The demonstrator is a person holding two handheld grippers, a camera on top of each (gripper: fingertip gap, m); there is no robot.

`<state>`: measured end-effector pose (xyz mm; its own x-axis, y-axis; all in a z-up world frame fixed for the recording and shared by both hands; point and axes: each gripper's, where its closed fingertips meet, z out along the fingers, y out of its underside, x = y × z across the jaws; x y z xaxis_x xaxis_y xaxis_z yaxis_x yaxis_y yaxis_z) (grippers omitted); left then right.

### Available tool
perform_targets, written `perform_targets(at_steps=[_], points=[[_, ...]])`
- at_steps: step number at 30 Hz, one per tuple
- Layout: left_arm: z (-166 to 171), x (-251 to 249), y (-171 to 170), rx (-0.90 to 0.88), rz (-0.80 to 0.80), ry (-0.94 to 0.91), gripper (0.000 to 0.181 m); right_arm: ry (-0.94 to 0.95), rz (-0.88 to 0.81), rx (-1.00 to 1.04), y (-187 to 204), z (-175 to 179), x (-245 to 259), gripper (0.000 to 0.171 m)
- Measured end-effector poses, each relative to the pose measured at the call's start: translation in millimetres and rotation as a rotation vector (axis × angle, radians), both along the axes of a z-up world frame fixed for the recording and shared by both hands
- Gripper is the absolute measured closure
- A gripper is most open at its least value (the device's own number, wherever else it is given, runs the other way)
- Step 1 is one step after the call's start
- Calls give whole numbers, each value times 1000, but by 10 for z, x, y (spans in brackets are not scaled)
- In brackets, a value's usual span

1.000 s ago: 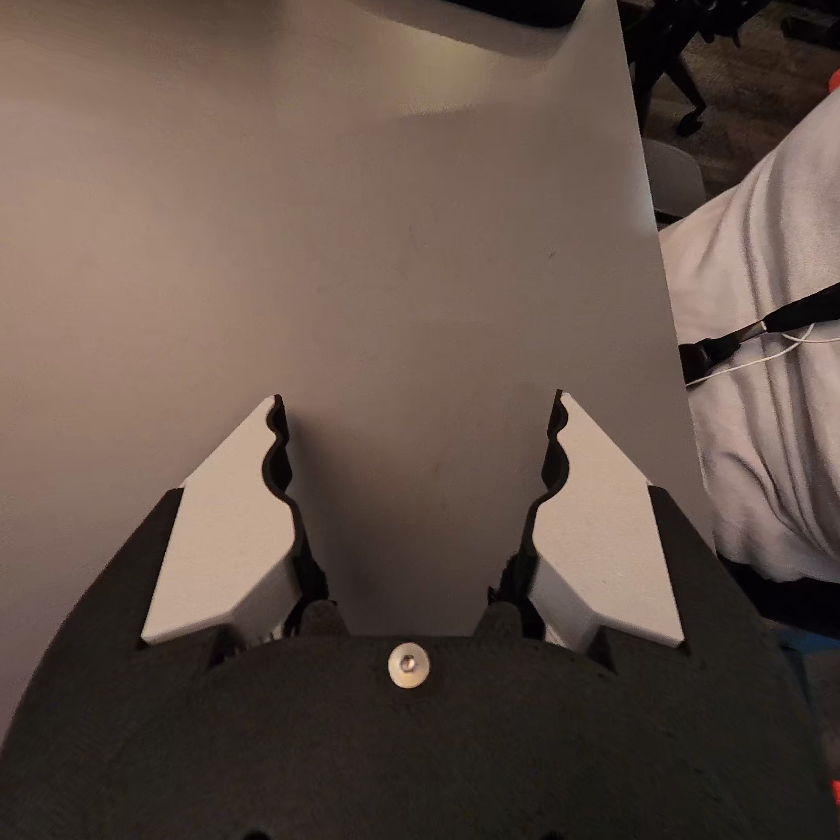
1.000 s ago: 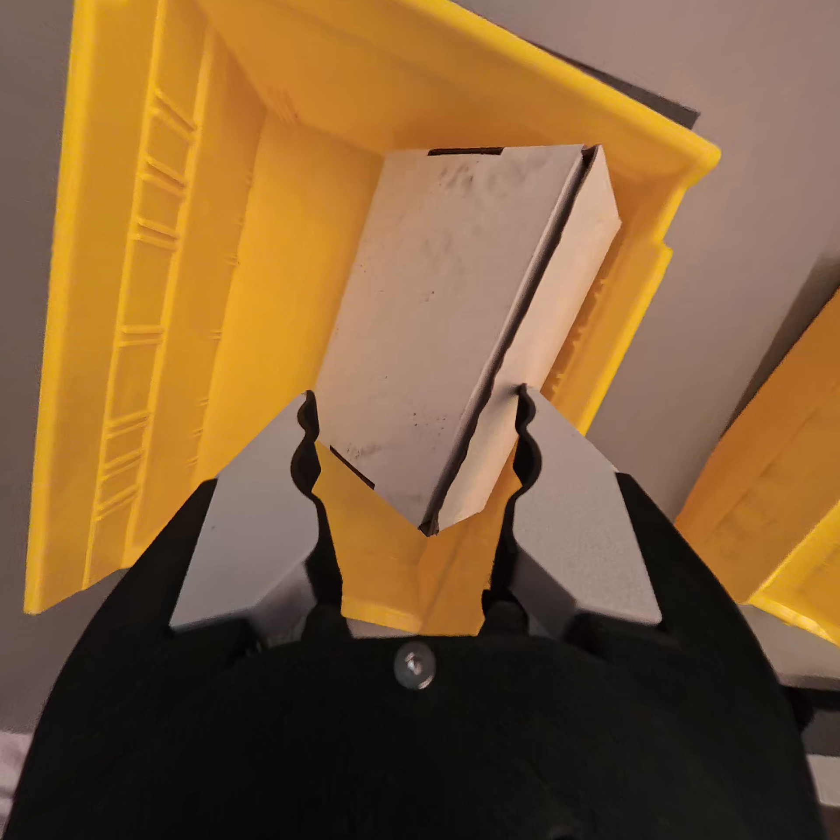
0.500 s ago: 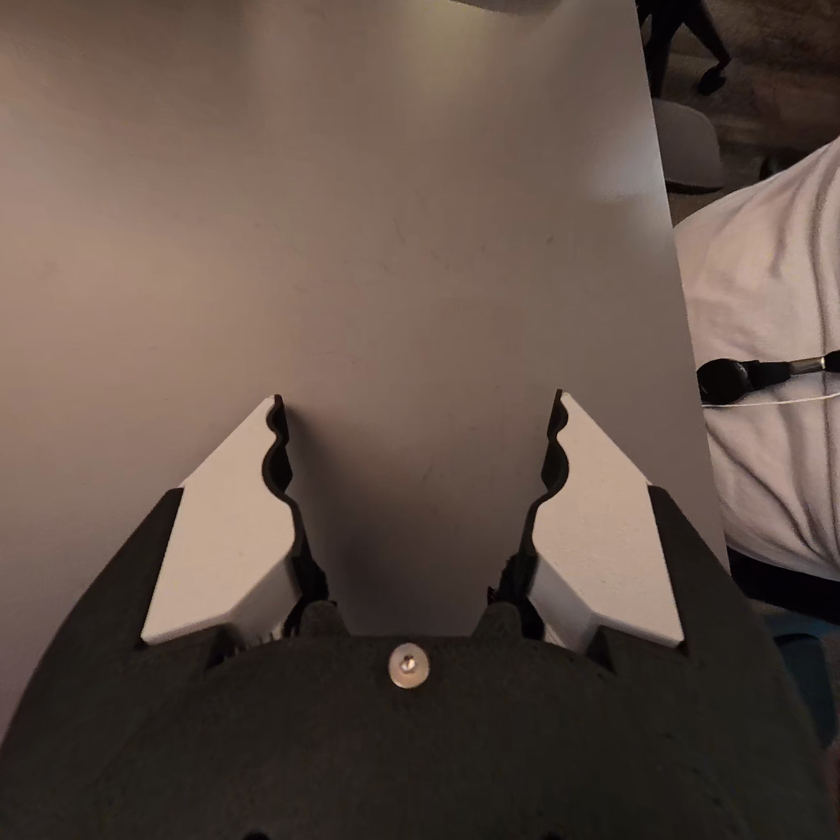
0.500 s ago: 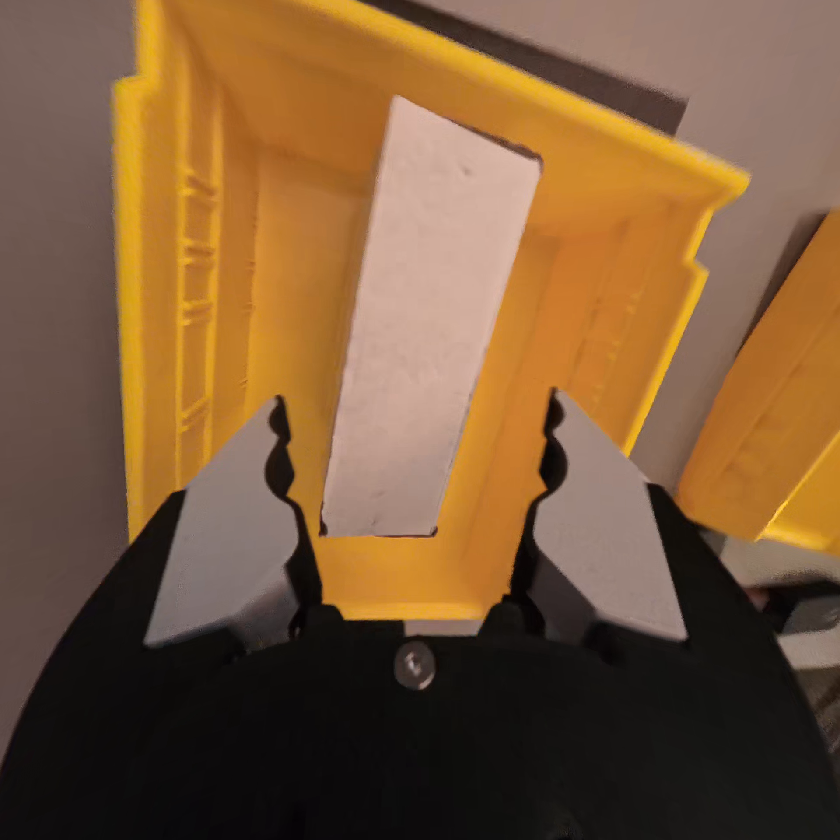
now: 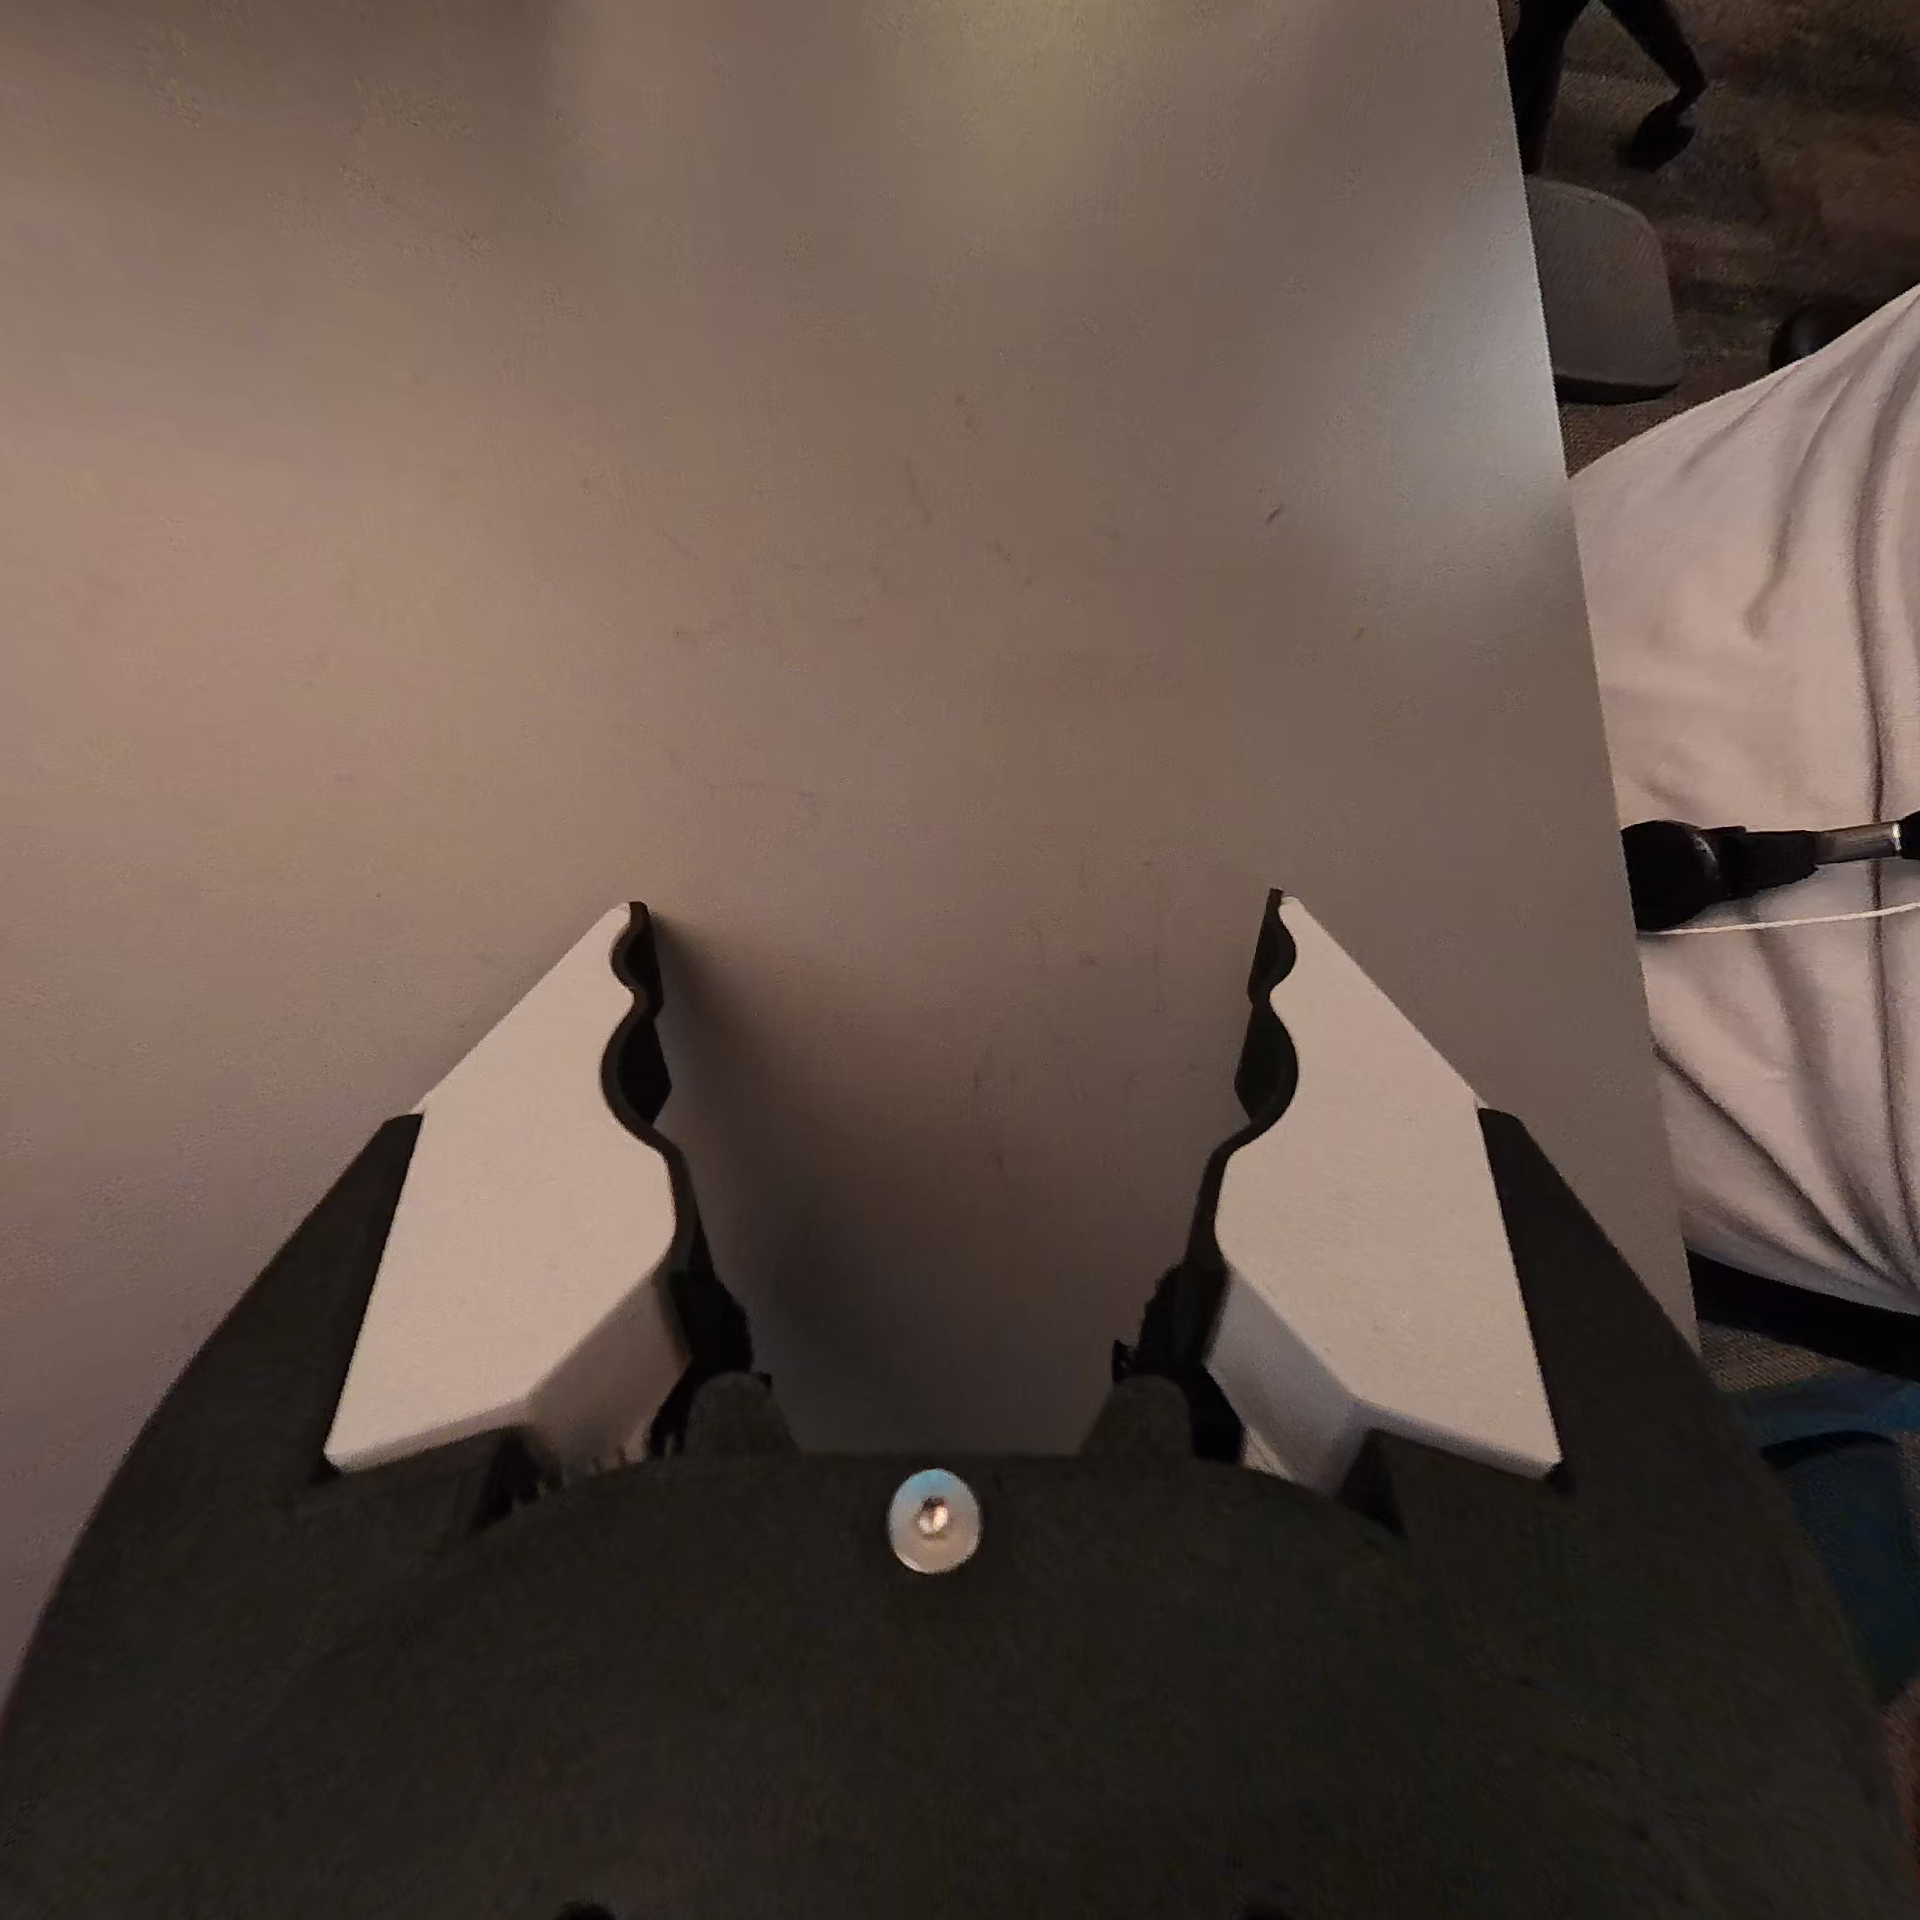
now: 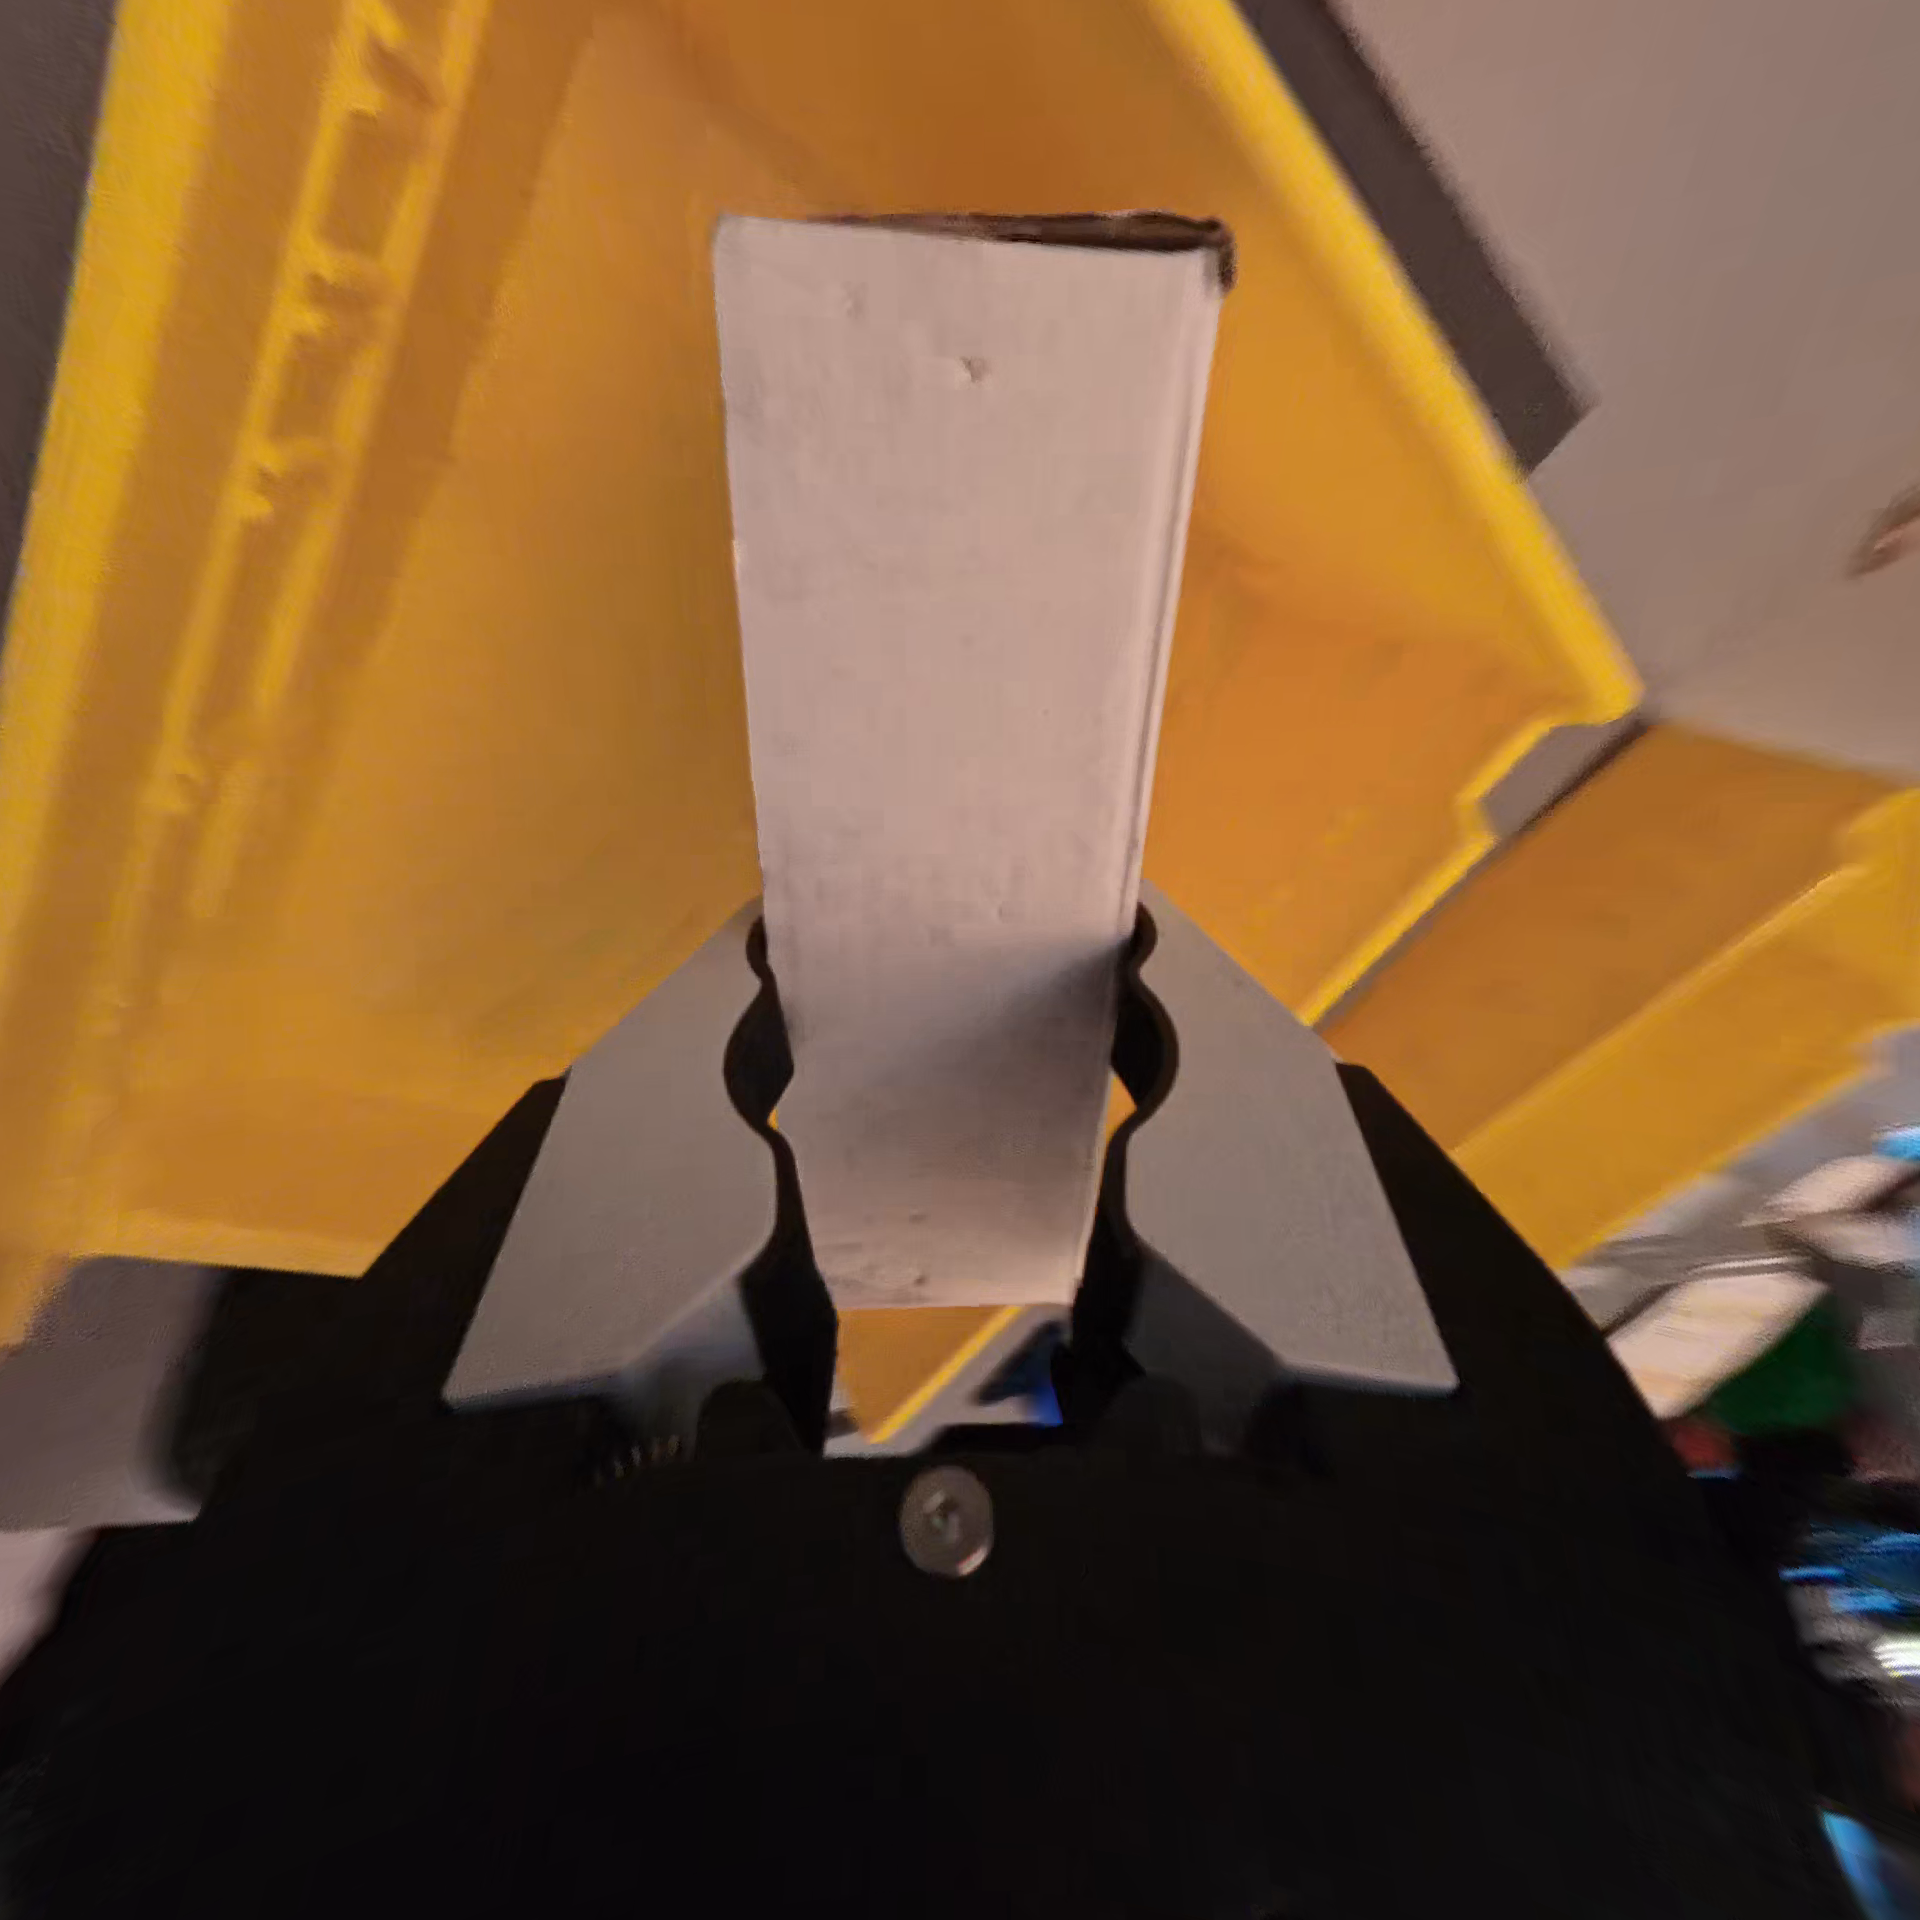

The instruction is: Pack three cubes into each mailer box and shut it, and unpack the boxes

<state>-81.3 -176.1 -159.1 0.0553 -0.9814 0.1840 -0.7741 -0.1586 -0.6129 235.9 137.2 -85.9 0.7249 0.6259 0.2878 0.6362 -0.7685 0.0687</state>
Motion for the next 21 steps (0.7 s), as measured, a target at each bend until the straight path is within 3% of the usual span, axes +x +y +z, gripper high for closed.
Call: perform_targets(at_steps=[5,15,21], points=[[-3,4,2,4,0,1,69,-141,538,133,24,8,-119,110],[-5,8,8,7,4,1,71,-275,999,444,121,10,-223,110],[-4,7,8,3,6,1,71,-431,1129,600,224,-88,-136,109]])
